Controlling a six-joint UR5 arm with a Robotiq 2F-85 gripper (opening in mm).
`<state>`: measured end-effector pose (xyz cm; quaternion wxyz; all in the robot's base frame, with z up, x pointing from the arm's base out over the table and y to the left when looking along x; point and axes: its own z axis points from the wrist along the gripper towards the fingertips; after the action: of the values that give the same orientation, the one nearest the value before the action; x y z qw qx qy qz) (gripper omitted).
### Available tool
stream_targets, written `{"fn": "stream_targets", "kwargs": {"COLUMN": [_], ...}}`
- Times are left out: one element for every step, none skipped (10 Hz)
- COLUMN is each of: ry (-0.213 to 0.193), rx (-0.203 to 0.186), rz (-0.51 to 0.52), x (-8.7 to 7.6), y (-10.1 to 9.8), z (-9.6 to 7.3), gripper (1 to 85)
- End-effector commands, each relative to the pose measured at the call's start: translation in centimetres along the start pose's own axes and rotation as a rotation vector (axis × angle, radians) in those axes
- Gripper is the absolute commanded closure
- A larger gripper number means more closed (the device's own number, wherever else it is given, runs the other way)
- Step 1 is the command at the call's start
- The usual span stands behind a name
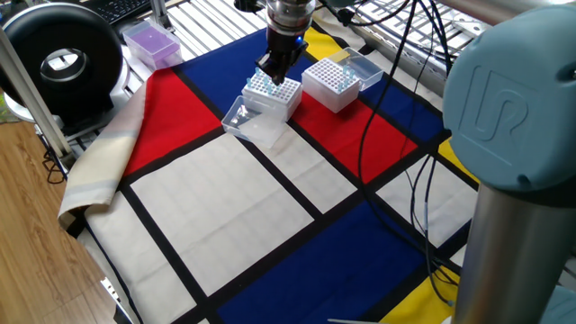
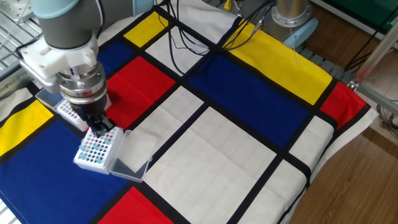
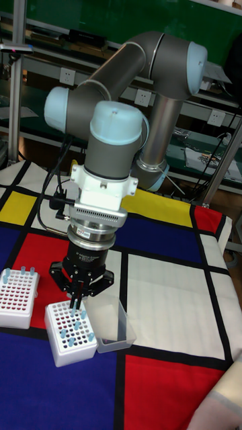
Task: Transfer all medium pipette tips from one holder to another
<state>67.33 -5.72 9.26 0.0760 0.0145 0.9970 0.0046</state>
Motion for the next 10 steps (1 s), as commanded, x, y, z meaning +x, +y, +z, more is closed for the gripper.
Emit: {"fn": "stream_targets", "kwargs": {"ry": [0.013, 0.017, 0.022, 0.027, 0.028, 0.03, 0.03, 0.033, 0.04, 0.049], "rx": [-0.003, -0.004, -0.007, -0.006, -0.008, -0.008, -0.006, -0.002, 0.003, 0.011], "rz": [0.027, 0.03, 0.034, 0.038, 0.04, 0.046, 0.046, 0.036, 0.025, 0.012], "x": [-0.2, 0.0, 0.2, 0.5, 0.7, 1.1, 1.2, 1.0, 1.0, 1.0], "y": [-0.1, -0.2, -0.1, -0.1, 0.0, 0.1, 0.1, -0.2, -0.9, -1.9], "z": [-2.5, -3.3, -4.0, -4.7, -5.2, -5.6, -5.8, -6.2, -6.5, -7.0], "gripper": [84.0, 84.0, 84.0, 84.0, 84.0, 84.0, 84.0, 84.0, 84.0, 84.0]}}
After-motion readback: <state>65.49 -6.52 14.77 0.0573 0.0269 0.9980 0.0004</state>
